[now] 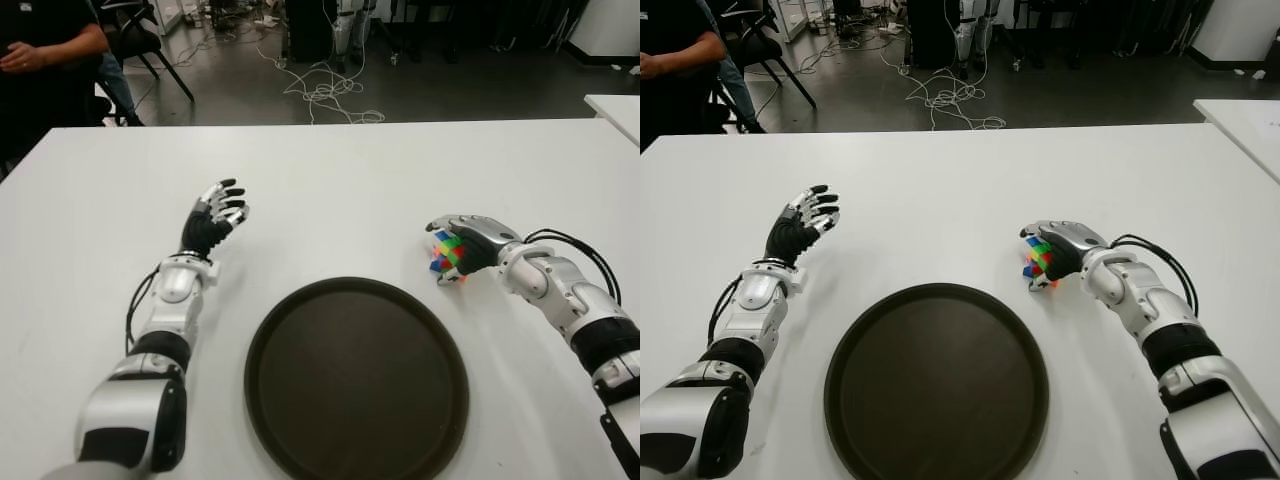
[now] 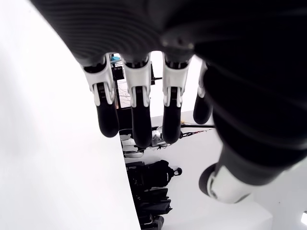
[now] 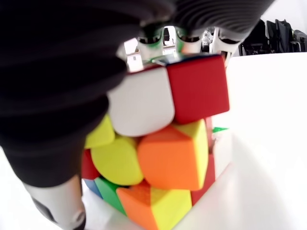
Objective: Pick up the Rubik's Cube and put it in the plate
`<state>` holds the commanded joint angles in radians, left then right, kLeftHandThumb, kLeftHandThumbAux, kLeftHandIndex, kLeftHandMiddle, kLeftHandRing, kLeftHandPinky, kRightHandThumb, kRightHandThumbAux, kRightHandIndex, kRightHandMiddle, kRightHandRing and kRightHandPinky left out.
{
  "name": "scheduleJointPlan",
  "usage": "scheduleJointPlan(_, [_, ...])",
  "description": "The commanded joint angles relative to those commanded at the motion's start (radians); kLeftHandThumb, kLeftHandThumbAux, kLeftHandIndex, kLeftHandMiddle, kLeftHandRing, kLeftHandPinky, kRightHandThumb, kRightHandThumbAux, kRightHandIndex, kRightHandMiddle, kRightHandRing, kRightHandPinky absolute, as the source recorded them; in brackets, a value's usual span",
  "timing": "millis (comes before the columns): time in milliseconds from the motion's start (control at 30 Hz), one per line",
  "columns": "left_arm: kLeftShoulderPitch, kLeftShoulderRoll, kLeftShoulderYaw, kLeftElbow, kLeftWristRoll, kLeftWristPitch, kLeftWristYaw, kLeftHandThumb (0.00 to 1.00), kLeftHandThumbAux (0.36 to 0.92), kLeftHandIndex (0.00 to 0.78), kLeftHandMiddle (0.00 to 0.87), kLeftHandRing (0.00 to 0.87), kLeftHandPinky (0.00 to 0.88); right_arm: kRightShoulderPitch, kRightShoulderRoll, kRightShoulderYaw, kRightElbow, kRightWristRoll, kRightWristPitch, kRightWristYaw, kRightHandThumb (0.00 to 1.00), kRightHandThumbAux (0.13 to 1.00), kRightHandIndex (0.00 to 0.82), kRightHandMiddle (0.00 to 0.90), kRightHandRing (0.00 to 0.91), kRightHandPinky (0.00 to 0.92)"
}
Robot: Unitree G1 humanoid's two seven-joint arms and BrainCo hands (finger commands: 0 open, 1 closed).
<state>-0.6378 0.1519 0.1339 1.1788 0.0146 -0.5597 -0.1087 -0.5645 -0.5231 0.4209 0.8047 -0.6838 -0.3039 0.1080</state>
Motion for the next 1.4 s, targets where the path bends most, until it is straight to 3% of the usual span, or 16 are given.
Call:
scheduleJointPlan(533, [0.000,0.005,-0.001,-0.006,-0.002,0.013,-0.005,0.155,0.759,0.176,0.238,0.228,0.238,0.005,-0.013,0.002,-0.072,0.009,0.065,0.110,0.000,0.836,0.212,0.193,0.186,0.128])
scheduleJointPlan(700, [0.000,0.008,-0.003,-0.007,-0.001,0.009,-0.011,0.150,0.763,0.183,0.239,0.225,0.234,0.008,-0.015,-0.003,-0.093,0.018,0.081,0.140,0.000,0.858,0.252,0.220,0.214,0.193])
scheduleJointPlan(767, [0.000,0.009,-0.004,-0.007,0.001,0.007,-0.011,0.148,0.768,0.185,0.242,0.226,0.236,0.011,-0.016,-0.007,-0.103,0.022,0.087,0.142,0.000,0.872,0.295,0.293,0.294,0.289])
scheduleJointPlan(867, [-0.001,0.010,-0.006,-0.006,0.002,0.006,-0.010,0.140,0.775,0.187,0.245,0.230,0.242,0.015,-0.015,-0.009,-0.109,0.025,0.093,0.137,0.000,0.899,0.383,0.468,0.489,0.496])
scheduleJointPlan(967, [-0.003,0.011,-0.004,-0.003,0.000,0.009,-0.009,0.138,0.778,0.185,0.245,0.232,0.241,0.021,-0.012,-0.019,-0.118,0.032,0.095,0.112,0.000,0.915,0.464,0.591,0.612,0.598])
scheduleJointPlan(1133, [-0.005,0.010,-0.001,0.000,-0.004,0.011,-0.009,0.143,0.782,0.185,0.250,0.234,0.228,0.023,-0.013,-0.032,-0.099,0.039,0.066,0.058,0.030,0.913,0.553,0.688,0.696,0.650])
scheduleJointPlan(1400, [-0.006,0.011,0.000,0.002,-0.005,0.011,-0.012,0.157,0.781,0.184,0.245,0.234,0.249,0.010,-0.006,-0.030,-0.035,0.033,0.000,-0.023,0.085,0.889,0.573,0.697,0.692,0.638])
